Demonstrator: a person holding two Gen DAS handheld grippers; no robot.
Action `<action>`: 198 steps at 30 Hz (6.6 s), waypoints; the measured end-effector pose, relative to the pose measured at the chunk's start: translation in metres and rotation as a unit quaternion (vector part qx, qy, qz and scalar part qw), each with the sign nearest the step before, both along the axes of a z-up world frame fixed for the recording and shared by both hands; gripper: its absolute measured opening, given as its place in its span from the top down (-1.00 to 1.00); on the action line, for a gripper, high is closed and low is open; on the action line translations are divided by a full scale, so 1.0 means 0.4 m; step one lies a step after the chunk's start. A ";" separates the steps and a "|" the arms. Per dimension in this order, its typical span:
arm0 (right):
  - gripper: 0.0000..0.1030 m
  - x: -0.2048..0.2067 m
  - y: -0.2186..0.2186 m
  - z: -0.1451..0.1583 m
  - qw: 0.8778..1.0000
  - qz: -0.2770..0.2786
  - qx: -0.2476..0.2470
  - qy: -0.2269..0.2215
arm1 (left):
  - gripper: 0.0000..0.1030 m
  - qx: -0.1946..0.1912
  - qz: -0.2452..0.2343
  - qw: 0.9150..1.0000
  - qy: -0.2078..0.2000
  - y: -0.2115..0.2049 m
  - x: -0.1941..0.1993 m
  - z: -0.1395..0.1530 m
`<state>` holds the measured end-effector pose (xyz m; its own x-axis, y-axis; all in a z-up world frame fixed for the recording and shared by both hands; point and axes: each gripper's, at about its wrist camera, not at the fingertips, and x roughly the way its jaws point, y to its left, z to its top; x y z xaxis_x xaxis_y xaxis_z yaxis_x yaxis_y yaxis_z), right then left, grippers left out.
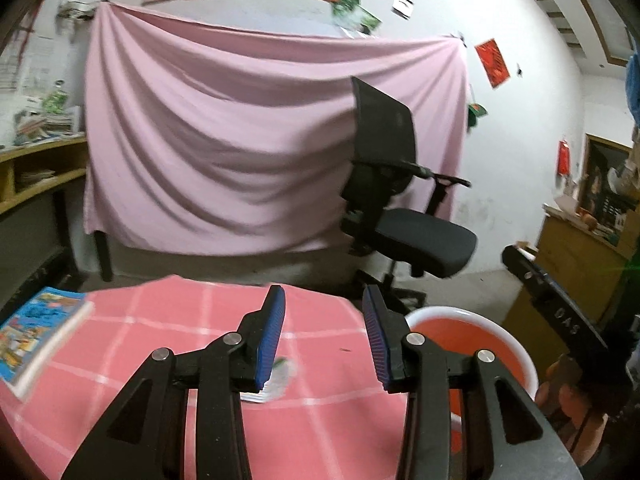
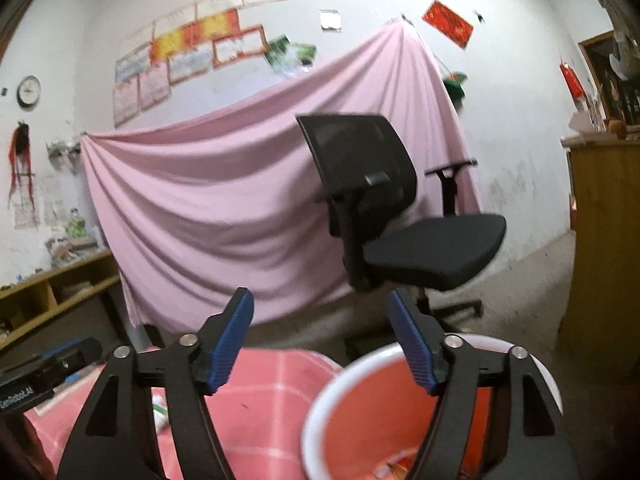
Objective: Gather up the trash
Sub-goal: 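Move both tools back over the table toward the paper box and sachet, then grasp the white-blue sachet with the left tool while the right tool grasps the paper box, then lift the sachet and paper box and carry them over the orange bucket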
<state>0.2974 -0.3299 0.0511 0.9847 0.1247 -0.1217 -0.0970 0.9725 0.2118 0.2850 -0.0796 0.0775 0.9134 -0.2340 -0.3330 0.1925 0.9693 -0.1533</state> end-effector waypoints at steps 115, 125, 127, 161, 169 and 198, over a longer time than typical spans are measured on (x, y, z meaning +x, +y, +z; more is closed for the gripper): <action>-0.07 0.189 0.216 -0.235 0.933 0.195 -0.091 0.288 | 1.00 0.003 -0.004 0.966 0.259 0.149 0.263 -0.295; -0.07 0.180 0.192 -0.238 0.939 0.180 -0.094 0.279 | 0.16 -0.082 -0.005 0.958 0.275 0.151 0.283 -0.271; -0.07 0.174 0.180 -0.242 0.940 0.179 -0.098 0.275 | -0.04 -0.104 0.008 0.956 0.275 0.142 0.291 -0.266; -0.40 0.215 0.241 -0.260 0.931 0.173 -0.169 0.274 | 0.71 -0.092 0.014 0.964 0.248 0.212 0.145 -0.247; -0.60 0.200 0.265 -0.255 0.929 0.172 -0.210 0.251 | 0.71 -0.094 0.012 0.963 0.251 0.220 0.160 -0.248; 0.06 0.073 0.170 -0.156 0.974 0.153 -0.128 0.106 | 0.71 -0.037 0.006 0.998 0.043 0.135 0.011 -0.121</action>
